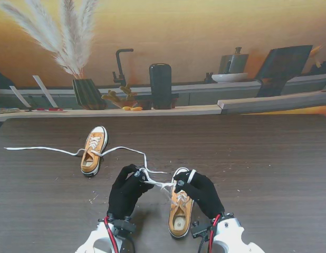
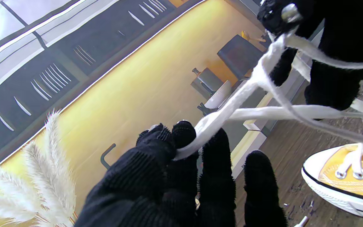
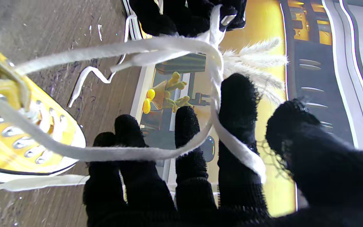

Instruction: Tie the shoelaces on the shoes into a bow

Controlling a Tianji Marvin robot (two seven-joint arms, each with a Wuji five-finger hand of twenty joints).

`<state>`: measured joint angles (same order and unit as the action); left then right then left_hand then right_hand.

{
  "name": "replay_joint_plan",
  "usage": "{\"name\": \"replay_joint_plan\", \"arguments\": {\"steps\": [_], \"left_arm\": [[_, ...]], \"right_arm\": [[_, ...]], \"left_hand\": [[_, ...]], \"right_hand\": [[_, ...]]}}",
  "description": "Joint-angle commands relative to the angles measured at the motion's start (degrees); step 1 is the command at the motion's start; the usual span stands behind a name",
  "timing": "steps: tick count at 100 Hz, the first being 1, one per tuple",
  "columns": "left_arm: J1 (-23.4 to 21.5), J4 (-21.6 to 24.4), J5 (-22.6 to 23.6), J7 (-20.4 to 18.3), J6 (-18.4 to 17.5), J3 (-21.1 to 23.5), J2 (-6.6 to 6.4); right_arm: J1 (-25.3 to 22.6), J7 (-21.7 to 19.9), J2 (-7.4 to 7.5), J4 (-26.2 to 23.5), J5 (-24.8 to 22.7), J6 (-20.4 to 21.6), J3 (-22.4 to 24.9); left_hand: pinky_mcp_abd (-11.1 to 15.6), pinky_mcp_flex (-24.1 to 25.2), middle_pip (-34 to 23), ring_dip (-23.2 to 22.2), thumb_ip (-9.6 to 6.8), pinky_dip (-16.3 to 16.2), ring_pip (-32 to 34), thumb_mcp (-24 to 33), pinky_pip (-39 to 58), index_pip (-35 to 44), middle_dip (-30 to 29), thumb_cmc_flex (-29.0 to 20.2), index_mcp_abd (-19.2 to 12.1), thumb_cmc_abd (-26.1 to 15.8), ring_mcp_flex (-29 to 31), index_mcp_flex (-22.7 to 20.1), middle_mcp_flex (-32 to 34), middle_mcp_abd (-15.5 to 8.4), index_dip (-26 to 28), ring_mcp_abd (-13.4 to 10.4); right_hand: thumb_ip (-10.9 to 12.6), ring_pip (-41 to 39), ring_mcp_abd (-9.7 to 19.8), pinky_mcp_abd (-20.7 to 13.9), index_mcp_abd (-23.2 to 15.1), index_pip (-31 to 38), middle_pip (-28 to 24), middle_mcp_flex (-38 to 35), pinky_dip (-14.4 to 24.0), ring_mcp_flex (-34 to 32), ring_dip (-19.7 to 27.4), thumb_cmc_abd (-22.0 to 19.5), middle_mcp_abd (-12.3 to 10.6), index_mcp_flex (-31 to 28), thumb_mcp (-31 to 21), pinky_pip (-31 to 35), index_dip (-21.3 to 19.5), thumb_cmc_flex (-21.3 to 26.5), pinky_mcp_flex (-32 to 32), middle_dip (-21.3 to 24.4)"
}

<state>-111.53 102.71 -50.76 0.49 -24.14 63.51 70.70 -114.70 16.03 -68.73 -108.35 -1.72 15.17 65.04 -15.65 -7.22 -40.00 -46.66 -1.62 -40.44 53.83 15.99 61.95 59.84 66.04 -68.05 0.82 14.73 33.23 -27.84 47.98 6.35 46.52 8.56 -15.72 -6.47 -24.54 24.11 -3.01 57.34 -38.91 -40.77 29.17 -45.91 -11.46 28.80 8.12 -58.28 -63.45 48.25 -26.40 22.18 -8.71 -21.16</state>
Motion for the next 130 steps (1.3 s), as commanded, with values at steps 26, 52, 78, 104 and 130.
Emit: {"name": "replay_joint_plan", "arguments": {"steps": [26, 52, 78, 104, 130], "left_arm": [[0.09, -0.76, 0.95, 0.13, -0.11, 0.84, 0.14], [-0.37, -1.05, 1.96, -0.46, -0.27, 2.06, -0.12], [-1.54, -0.21, 3.47, 0.91, 0.07, 3.41, -0.23], [-2.85, 0.46, 4.29, 0.63, 0.78, 4.62, -0.50], [-4.11, 0.29, 5.39, 0.82, 1.25, 6.50, -0.61]], "right_arm": [[-0.21, 0.77, -0.30, -0.28, -1.20, -0.87, 1.16], [-0.07, 4.69, -1.03, 1.01, -4.49, -0.08, 1.80], [-0.43, 7.21, -1.36, 1.92, -7.82, -0.75, 3.00], [-0.97, 7.99, -1.31, 2.53, -10.21, -1.59, 4.59], [-0.92, 8.73, -1.20, 3.49, -13.22, -4.14, 5.69]], "left_hand": [[3.37, 0.61, 0.05, -1.50, -0.92, -1.20, -0.01, 1.16, 0.79, 2.68, 0.71, -2.10, -7.74, 0.05, -1.49, -0.02, -0.21, -1.93, 0.81, -1.06], [3.38, 0.13, -0.07, -1.46, -0.82, -1.45, 0.14, 0.11, 1.23, 2.42, 1.25, -2.75, -7.46, -0.81, -1.24, -0.19, -0.07, -1.79, 0.23, -1.09], [3.49, 0.46, -0.14, -1.46, -0.92, -1.54, 0.29, -0.38, 1.32, 2.38, 1.24, -3.07, -7.37, -1.02, -1.56, -0.01, -0.35, -1.72, 0.09, -0.96], [3.47, 0.21, -1.25, -1.85, -1.08, -2.74, 1.18, -1.49, 3.00, 2.47, 1.67, -3.82, -6.52, -2.23, -1.96, 0.71, -0.96, -1.43, 0.05, -0.90], [3.68, 0.22, -1.39, -1.82, -1.27, -2.95, 1.25, -1.92, 2.98, 2.33, 1.47, -4.22, -6.06, -2.35, -2.05, 0.90, -1.14, -1.22, -0.23, -0.70]], "right_hand": [[2.36, 2.17, 1.61, -6.22, 8.08, 1.36, -0.72, 2.69, -2.07, 1.85, 4.23, -4.01, -3.75, -3.46, 0.38, -2.33, -13.11, 3.67, -0.15, 0.41], [2.26, -1.85, 2.78, -6.60, 9.94, 1.76, -2.73, -9.92, -6.06, -8.11, 4.42, -1.54, -7.17, -5.10, -2.39, 7.52, -12.06, 3.71, -6.48, 0.05], [1.86, -10.61, 0.37, -2.79, 10.12, 1.36, -8.92, -15.80, -3.21, -15.30, -7.97, -0.17, -4.28, -5.82, -3.45, 16.33, -11.44, 3.64, -12.48, -4.53], [1.82, -15.62, 0.13, -1.28, 10.37, 1.32, -11.42, -17.40, 0.89, -18.55, -17.37, 0.61, -2.39, -5.94, -3.51, 20.27, -11.09, 3.85, -15.47, -7.93], [-0.47, -23.02, 2.49, 1.02, 7.39, 1.61, -10.12, -21.44, 4.32, -21.31, -33.60, 8.95, -0.38, -7.18, -6.56, 23.79, -5.41, 3.86, -21.75, -8.94]]}}
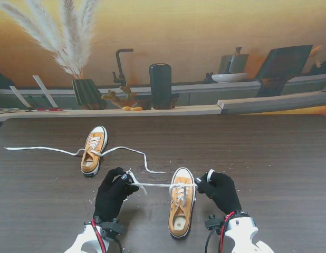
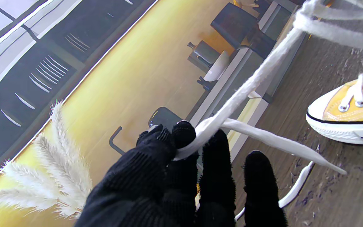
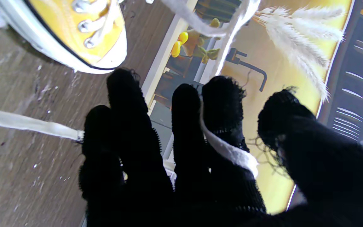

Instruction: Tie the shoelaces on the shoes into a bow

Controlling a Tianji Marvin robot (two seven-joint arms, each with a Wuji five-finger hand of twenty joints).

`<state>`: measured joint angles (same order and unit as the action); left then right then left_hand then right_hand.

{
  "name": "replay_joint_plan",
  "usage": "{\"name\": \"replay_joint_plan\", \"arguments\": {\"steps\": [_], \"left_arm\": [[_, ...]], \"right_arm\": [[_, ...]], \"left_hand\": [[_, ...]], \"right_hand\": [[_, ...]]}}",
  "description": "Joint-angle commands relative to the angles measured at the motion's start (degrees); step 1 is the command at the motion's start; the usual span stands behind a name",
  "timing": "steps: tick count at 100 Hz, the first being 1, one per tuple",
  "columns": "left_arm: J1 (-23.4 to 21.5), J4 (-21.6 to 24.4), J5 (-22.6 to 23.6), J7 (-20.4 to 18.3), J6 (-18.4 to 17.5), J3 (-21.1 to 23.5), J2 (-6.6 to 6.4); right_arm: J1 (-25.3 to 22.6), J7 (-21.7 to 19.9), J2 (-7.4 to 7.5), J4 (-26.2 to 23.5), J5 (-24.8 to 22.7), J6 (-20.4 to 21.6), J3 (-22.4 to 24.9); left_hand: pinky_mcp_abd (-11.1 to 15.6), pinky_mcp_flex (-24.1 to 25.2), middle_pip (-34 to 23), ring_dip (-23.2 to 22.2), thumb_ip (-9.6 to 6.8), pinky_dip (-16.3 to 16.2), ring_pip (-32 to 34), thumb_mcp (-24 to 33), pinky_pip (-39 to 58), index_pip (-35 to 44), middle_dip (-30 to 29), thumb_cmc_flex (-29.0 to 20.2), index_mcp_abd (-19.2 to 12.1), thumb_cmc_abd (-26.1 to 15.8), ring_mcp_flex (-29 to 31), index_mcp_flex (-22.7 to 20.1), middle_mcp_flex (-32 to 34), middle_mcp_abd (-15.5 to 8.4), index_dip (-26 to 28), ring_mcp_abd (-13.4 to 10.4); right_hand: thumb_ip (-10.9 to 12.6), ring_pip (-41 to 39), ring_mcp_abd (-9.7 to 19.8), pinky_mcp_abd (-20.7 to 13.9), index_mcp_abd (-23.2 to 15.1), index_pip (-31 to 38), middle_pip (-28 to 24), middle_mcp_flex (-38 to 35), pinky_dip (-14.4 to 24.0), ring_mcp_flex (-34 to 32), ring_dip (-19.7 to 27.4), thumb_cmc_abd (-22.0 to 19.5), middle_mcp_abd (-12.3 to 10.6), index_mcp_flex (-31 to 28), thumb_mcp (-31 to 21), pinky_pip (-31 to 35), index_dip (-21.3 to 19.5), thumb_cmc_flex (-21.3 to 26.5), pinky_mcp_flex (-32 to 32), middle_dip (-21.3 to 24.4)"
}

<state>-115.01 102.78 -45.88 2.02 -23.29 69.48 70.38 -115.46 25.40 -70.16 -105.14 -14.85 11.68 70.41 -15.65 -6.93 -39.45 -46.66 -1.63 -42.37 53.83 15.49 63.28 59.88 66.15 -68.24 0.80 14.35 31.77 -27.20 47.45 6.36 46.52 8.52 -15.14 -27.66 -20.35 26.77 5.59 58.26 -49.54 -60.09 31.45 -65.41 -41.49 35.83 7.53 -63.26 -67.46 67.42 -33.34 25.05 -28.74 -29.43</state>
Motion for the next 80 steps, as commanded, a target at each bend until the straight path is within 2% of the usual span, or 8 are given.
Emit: {"name": "replay_joint_plan", "arguments": {"steps": [1, 6, 22, 57, 80], "left_arm": [[-0.69, 0.21, 0.55, -0.71, 0.45, 0.62, -0.29], [-1.00, 0.17, 0.93, -0.65, 0.77, 1.13, -0.32], [-1.99, -0.02, 1.55, -0.69, 1.51, 2.76, -0.37], [-4.83, -0.42, 2.53, -2.32, 2.72, 5.79, -0.74], [-5.47, -1.04, 2.85, -1.65, 3.50, 7.21, -0.54]], "right_arm": [[-0.15, -0.63, 0.22, 0.32, -0.18, -0.73, 0.34], [-0.12, -0.63, 0.26, 0.46, -0.58, -1.19, 0.48], [-0.13, -0.54, 0.31, 1.02, -1.49, -2.53, 0.89], [-1.95, 0.19, 0.48, 1.35, -4.50, -5.70, 2.35], [-2.59, 0.05, 0.51, 1.76, -4.99, -8.16, 3.43]], "left_hand": [[3.72, -0.08, -1.94, -1.81, -1.26, -1.02, 1.24, -1.44, 1.64, 2.25, 1.34, -4.03, -6.00, -2.02, -0.62, 0.28, -0.65, -1.22, -0.27, -0.67], [3.91, -0.26, -1.99, -1.80, -1.29, -1.07, 1.29, -1.54, 1.69, 2.22, 1.30, -4.08, -5.90, -2.06, -0.59, 0.26, -0.65, -1.21, -0.35, -0.64], [4.12, -0.53, -2.20, -1.86, -1.46, -1.53, 1.59, -1.75, 2.25, 2.18, 1.22, -4.25, -5.61, -2.14, -0.59, 0.27, -0.70, -0.98, -0.56, -0.45], [4.19, -1.29, -2.67, -1.93, -1.89, -2.68, 2.27, -1.91, 3.65, 1.98, 1.17, -4.38, -4.94, -2.28, -0.57, 0.36, -0.73, -0.61, -0.99, -0.08], [4.17, -1.26, -3.17, -2.06, -2.09, -3.26, 2.91, -1.90, 4.25, 1.88, 1.33, -4.33, -4.59, -2.32, -0.63, 0.35, -0.78, -0.37, -1.19, 0.13]], "right_hand": [[-1.10, -2.10, -1.62, -1.57, -1.24, 0.73, 0.55, -2.23, 2.04, -1.87, -4.18, 2.09, 0.24, -2.23, -2.65, 4.67, 1.59, 1.03, -1.90, -0.66], [-1.25, -1.85, -1.30, -1.35, -1.24, 1.05, 0.72, -2.73, 2.15, -2.16, -9.52, 2.50, 0.51, -2.30, -2.85, 4.92, 2.02, 1.18, -2.55, -0.74], [-1.38, -4.25, -0.87, -0.48, -0.92, 1.04, 1.22, -3.87, 2.43, -2.06, -15.60, 3.33, 1.28, -2.58, -3.48, 5.47, 2.09, 1.59, -4.00, -0.68], [-1.68, -6.18, -0.80, 0.94, 0.18, 1.80, 2.58, -6.57, 2.52, -3.79, -19.89, 5.93, 2.47, -3.18, -4.95, 5.93, 3.07, 2.82, -7.14, -0.37], [-1.77, -6.76, -0.83, 1.29, 0.57, 2.23, 3.10, -7.27, 2.61, -4.14, -21.41, 6.37, 2.71, -3.28, -5.22, 6.01, 3.43, 3.29, -7.89, -0.49]]}}
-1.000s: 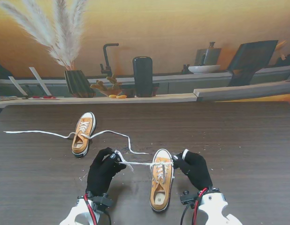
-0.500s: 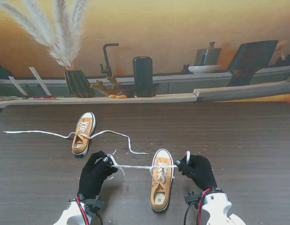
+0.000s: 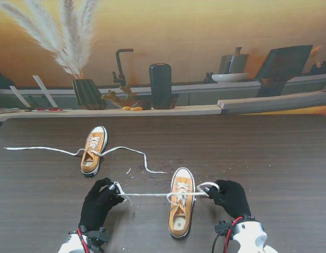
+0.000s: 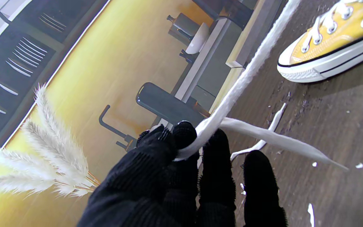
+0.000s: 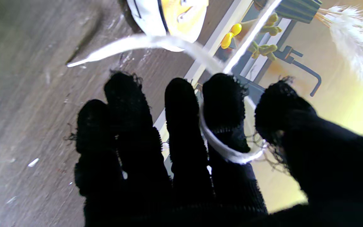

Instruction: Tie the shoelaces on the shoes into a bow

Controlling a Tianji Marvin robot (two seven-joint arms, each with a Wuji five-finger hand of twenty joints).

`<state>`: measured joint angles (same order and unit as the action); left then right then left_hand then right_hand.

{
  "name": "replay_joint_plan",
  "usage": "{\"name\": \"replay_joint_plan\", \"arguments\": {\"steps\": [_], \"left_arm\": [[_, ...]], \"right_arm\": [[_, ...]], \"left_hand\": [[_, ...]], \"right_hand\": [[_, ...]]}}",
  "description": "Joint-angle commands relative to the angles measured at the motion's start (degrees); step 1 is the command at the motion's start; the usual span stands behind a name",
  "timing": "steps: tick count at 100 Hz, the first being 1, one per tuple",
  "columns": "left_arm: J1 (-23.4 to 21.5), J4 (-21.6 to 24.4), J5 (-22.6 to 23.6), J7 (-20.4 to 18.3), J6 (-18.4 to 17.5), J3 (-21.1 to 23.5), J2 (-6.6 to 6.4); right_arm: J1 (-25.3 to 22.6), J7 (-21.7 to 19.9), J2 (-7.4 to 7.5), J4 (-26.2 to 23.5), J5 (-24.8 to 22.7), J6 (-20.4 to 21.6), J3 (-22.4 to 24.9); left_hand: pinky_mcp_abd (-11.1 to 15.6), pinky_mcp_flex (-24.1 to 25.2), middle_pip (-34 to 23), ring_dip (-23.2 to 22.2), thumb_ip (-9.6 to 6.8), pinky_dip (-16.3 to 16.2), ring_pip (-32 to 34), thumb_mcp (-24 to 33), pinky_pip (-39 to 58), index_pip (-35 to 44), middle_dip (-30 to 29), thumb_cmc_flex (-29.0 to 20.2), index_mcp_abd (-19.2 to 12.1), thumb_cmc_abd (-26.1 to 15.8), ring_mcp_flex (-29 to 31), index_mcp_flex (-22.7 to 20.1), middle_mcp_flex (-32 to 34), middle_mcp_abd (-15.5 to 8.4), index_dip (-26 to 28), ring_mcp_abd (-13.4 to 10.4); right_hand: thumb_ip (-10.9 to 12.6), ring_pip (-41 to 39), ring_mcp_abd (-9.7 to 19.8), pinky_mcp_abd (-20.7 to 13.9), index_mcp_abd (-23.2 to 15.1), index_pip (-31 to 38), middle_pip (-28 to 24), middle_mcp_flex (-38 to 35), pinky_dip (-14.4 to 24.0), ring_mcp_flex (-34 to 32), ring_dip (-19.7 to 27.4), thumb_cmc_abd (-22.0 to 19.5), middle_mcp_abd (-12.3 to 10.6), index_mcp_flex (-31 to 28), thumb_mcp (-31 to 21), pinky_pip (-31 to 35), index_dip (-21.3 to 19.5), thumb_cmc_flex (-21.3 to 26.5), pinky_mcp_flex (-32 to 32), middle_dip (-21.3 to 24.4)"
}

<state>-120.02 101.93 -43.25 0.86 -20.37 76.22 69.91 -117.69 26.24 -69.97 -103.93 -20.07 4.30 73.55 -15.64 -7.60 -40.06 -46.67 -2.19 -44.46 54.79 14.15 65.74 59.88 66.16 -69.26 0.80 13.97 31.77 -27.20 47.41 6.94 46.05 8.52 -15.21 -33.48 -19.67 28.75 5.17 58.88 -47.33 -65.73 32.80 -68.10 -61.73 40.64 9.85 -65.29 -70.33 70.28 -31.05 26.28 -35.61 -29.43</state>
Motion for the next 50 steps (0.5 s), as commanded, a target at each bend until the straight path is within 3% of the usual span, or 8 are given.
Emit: {"name": "replay_joint_plan", "arguments": {"steps": [1, 24, 31, 37, 44, 50], "left_arm": [[-0.47, -0.21, 0.26, -0.48, 0.61, 0.53, -0.06], [-0.58, -0.65, 0.52, -0.30, 1.42, 1.67, 0.04], [-0.68, -0.71, 0.42, -0.54, 1.62, 1.90, 0.03], [-0.82, -0.64, 0.43, -0.79, 1.75, 1.98, -0.02], [-1.13, -0.18, 0.61, -1.00, 1.82, 1.85, -0.14], [-1.31, -0.03, 0.32, -1.85, 1.85, 1.81, -0.27]], "right_arm": [[-0.37, -0.81, 0.32, 0.56, 0.24, -0.89, 0.33], [-0.83, -1.26, 0.44, 0.87, -0.78, -3.39, 1.46], [-0.86, -0.75, 0.35, 1.20, -1.21, -3.97, 1.66], [-0.89, 0.00, 0.24, 1.52, -1.72, -4.31, 1.76], [-0.99, 0.61, 0.17, 1.70, -2.22, -4.49, 1.92], [-1.08, 0.84, 0.15, 1.73, -2.41, -4.51, 2.01]], "left_hand": [[4.16, -0.59, -2.60, -2.05, -1.55, -1.17, 1.97, -0.56, 1.79, 1.88, 1.33, -3.31, -4.60, -1.96, -0.62, 0.35, -0.69, -0.95, -0.73, 0.14], [4.18, -0.81, -2.90, -2.05, -1.75, -1.41, 2.28, -0.44, 1.92, 1.82, 1.31, -3.40, -4.05, -1.89, -0.53, 0.32, -0.72, -0.88, -0.95, 0.22], [3.99, -1.10, -2.75, -2.00, -1.81, -1.41, 2.29, -0.40, 1.84, 1.83, 1.10, -3.38, -3.93, -1.88, -0.52, 0.27, -0.87, 0.50, -1.04, 0.26], [3.98, -1.12, -2.70, -1.98, -1.84, -1.42, 2.30, -0.39, 1.80, 1.82, 1.01, -3.38, -3.86, -1.85, -0.52, 0.25, -0.89, 0.48, -1.10, 0.26], [4.00, -1.07, -2.71, -1.93, -1.87, -1.41, 2.22, -0.40, 1.71, 1.84, 0.95, -3.34, -3.86, -1.76, -0.59, 0.26, -0.71, -0.65, -1.13, 0.34], [4.02, -0.92, -2.56, -1.85, -1.93, -1.30, 2.10, -0.38, 1.45, 1.65, 0.83, -3.36, -3.74, -1.74, -0.61, 0.24, -0.74, -0.52, -1.33, 0.40]], "right_hand": [[-1.71, -0.94, -1.52, -0.69, 1.02, 1.62, 0.91, -1.62, 1.27, -1.48, -1.21, 1.57, 0.40, -1.26, -2.34, 3.16, 1.16, 2.04, -1.05, -0.49], [-1.70, -1.49, -1.23, -0.30, 1.38, 1.91, 1.18, -2.19, 1.43, -2.18, -2.31, 1.80, 0.72, -1.31, -2.53, 3.42, 1.34, 2.46, -2.16, -0.65], [-1.74, -3.90, -0.81, 0.61, 1.91, 2.35, 1.19, -2.65, 2.38, -1.82, -7.30, 1.83, 1.46, -1.35, -2.77, 4.28, 1.09, 2.74, -3.22, -1.22], [-1.66, -5.18, 0.04, 1.04, 2.34, 2.25, 0.30, -2.72, 4.42, -1.71, -15.27, 1.21, 2.19, -1.35, -2.74, 5.60, 0.36, 2.90, -4.04, -2.44], [-1.42, -8.75, 0.57, 1.44, 3.15, 2.24, -2.17, -2.21, 7.38, -2.45, -18.48, -0.41, 3.21, -1.05, -2.39, 8.42, -1.77, 2.82, -4.83, -4.42], [-0.78, -15.23, 1.89, 0.97, 3.84, 0.98, -6.00, -1.52, 12.34, -3.17, -20.97, -2.95, 4.53, -1.22, -1.26, 12.61, -4.22, 2.52, -6.32, -7.32]]}}
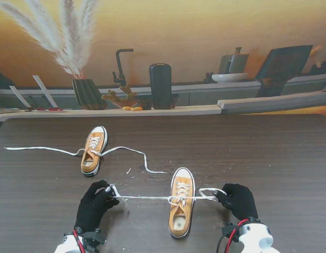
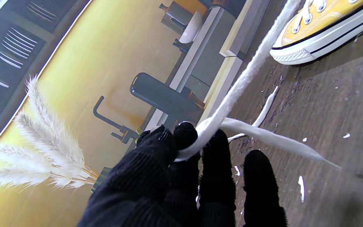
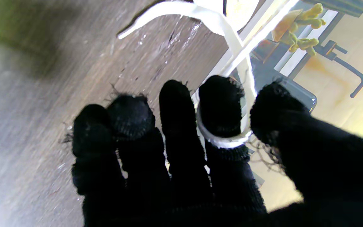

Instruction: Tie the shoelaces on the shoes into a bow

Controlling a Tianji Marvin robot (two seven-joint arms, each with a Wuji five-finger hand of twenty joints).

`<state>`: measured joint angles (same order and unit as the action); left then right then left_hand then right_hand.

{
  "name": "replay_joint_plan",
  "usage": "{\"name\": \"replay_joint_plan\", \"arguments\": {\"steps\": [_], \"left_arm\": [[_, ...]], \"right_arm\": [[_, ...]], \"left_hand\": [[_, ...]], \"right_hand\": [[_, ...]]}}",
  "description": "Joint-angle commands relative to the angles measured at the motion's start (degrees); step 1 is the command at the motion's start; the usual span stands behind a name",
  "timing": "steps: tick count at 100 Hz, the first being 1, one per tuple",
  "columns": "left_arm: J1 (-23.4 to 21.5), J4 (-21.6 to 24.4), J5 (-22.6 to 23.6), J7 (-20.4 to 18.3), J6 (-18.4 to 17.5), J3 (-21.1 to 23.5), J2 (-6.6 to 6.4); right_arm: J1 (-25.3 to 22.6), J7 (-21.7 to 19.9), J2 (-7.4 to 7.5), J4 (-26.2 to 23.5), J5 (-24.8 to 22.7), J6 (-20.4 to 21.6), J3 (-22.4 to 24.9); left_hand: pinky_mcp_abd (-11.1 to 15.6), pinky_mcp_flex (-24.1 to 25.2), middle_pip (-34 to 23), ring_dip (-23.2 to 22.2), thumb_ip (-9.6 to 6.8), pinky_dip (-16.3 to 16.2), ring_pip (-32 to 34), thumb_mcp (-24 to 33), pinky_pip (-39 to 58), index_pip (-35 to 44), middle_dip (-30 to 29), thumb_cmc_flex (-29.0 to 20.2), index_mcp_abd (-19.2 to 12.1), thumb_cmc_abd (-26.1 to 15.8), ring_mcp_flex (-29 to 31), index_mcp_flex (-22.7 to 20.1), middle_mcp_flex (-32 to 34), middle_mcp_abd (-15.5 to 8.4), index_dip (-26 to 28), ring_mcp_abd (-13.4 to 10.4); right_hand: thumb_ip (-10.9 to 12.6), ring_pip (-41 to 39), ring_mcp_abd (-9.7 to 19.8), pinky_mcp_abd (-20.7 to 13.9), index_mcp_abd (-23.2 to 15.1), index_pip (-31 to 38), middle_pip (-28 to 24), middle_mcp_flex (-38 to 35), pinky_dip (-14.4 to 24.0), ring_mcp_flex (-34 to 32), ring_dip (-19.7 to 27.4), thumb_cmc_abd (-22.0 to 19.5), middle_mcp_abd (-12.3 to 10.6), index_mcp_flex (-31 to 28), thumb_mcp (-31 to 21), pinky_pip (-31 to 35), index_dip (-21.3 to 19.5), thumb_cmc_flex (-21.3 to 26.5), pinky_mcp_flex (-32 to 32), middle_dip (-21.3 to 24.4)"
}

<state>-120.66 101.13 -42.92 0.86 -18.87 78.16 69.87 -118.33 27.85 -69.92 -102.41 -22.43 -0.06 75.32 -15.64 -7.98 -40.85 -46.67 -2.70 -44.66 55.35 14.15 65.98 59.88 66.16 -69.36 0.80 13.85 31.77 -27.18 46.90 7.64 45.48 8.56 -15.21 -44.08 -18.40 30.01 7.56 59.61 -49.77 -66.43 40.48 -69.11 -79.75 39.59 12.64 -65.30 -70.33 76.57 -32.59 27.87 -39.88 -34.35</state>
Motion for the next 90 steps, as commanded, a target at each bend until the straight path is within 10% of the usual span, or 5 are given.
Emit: {"name": "replay_joint_plan", "arguments": {"steps": [1, 21, 90], "left_arm": [[-0.69, 0.76, -0.10, -2.00, 0.33, -0.14, -0.25], [-0.57, 0.45, -0.61, -3.56, -0.13, -0.41, -0.47], [-2.36, 2.73, 4.44, 2.01, 0.32, 0.37, -0.21]], "right_arm": [[-0.46, -0.78, 0.12, 0.21, -0.09, -0.13, 0.27], [-0.96, -2.25, 0.56, -0.38, -1.12, -0.50, 1.02], [-2.37, 0.81, 0.48, -1.07, -7.99, -8.51, 2.90]], "left_hand": [[4.02, -0.52, -1.74, -1.83, -1.42, -1.08, 1.51, -0.38, 1.16, 1.63, 0.82, -3.25, -3.73, -1.61, -0.63, 0.20, -0.22, -1.22, -0.78, 0.38], [3.99, -0.44, -1.56, -1.68, -1.49, -0.91, 1.22, -0.39, 0.82, 1.62, 0.78, -3.21, -3.74, -1.48, -0.68, 0.19, -0.19, -1.27, -0.84, 0.47], [3.58, -2.77, -1.05, -1.72, -1.27, -1.62, 1.57, -0.27, 3.26, 0.73, 0.85, -3.79, -2.46, -1.19, -0.33, -0.29, -0.17, 0.64, -1.69, 1.19]], "right_hand": [[-0.65, -5.81, 0.99, -0.41, 1.54, 0.12, -4.14, -0.80, 5.42, -2.28, -3.32, -2.25, 1.91, -1.19, -1.12, 6.99, -3.11, 0.79, -2.45, -2.80], [-1.46, -22.92, 10.45, -3.92, 1.13, 1.42, -11.28, -0.46, 11.66, -2.25, -8.24, -1.20, 4.48, 1.06, -2.83, 15.01, -8.21, -0.81, -10.94, -6.73], [-2.91, -17.82, 8.76, -3.36, -0.61, 3.44, -7.62, -2.28, 9.89, -3.58, -5.35, 4.50, 3.41, 0.91, -5.81, 10.90, -3.52, 0.01, -13.79, -4.85]]}}
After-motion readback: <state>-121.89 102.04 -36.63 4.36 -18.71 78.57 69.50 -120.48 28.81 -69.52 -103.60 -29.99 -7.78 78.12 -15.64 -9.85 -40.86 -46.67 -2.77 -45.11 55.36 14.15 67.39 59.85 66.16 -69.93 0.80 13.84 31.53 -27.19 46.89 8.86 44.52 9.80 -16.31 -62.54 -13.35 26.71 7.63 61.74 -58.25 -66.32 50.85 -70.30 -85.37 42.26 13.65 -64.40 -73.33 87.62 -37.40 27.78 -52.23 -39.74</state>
